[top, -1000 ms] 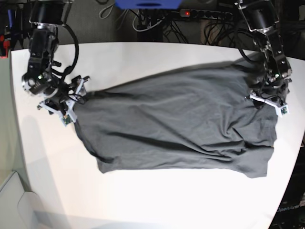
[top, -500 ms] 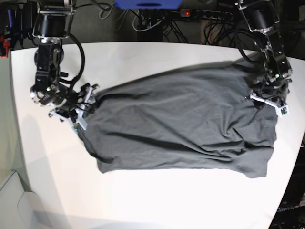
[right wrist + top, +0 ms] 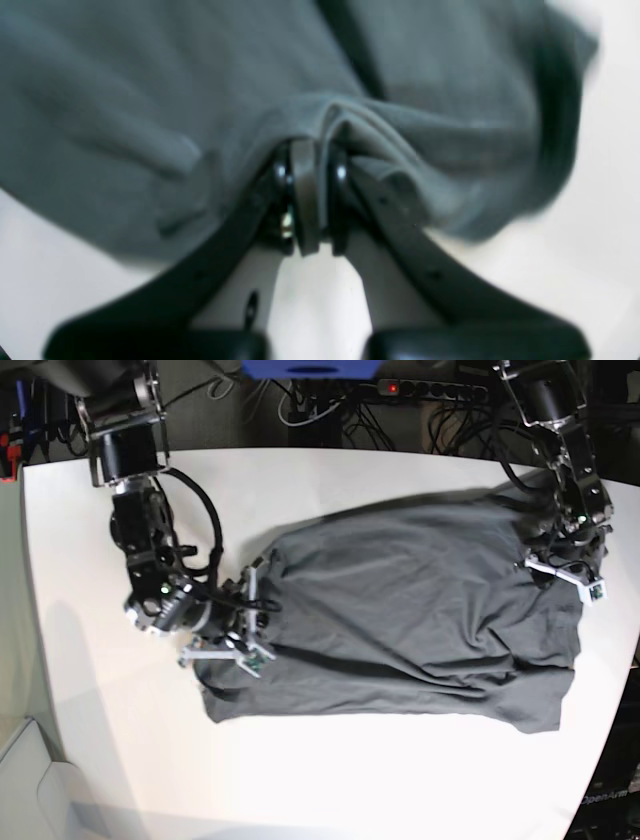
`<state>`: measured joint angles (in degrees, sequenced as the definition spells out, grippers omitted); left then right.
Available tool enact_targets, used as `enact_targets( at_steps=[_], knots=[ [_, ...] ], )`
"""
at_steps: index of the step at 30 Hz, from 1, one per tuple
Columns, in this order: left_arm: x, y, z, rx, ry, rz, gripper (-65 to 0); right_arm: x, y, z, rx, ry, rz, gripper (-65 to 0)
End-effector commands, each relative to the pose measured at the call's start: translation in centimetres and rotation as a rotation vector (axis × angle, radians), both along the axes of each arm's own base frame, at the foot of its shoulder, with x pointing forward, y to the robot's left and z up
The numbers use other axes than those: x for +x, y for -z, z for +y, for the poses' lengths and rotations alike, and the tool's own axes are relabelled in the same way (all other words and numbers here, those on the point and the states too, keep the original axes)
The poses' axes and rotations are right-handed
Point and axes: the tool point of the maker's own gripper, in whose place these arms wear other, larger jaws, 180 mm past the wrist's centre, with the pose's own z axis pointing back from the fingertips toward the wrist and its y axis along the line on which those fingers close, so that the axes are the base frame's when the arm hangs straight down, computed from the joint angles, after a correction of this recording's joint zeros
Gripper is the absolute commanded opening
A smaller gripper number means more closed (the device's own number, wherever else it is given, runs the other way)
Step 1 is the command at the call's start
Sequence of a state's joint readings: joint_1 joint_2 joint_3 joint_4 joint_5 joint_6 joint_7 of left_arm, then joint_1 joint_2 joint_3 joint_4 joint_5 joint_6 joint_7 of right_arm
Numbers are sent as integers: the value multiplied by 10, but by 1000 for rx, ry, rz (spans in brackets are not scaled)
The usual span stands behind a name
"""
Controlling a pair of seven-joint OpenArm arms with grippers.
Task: Layout the t-shirt on the table in an organized manner, then fold the t-shirt properly
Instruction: 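Release the shirt end and move the right gripper onto the shirt body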
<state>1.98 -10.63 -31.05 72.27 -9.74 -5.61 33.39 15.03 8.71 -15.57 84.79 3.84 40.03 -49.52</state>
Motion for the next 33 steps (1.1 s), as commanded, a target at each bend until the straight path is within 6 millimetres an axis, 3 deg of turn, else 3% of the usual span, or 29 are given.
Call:
enact_targets(
  at_steps=[1, 5, 8, 11, 17, 20, 22, 24, 27, 33],
  knots=[
    [-29, 26, -7, -55, -13, 138, -247, 12, -22, 17, 33, -44, -63, -650],
    [-33, 28, -6, -58, -16, 144, -247, 5, -32, 77, 25, -213, -89, -648],
    [-32, 28, -8, -53, -9, 147, -247, -3, -25, 101, 7, -286, -66, -645],
    [-32, 27, -6, -52, -13, 145, -247, -11, -8, 111, -48, -353, -29, -620],
    [-32, 27, -6, -50, -13, 142, -247, -34, 10, 125, -102, -451, 1, -390],
    [-31, 26, -5, -50, -13, 142, -247, -34, 0, 130, -92, -464, -28, -266],
    [-31, 26, -4, -46, -12, 144, -247, -29, -14, 120, -87, -451, -75, -224],
    [-31, 25, -1, -38, -9, 145, -247, -26, -30, 112, -65, -427, -123, -223],
    [-32, 24, 2, -32, -11, 143, -247, -18, -50, 75, -53, -320, -177, -223],
    [-32, 22, 4, -27, -15, 139, -247, -7, -45, 12, -23, -106, -153, -222]
  ],
)
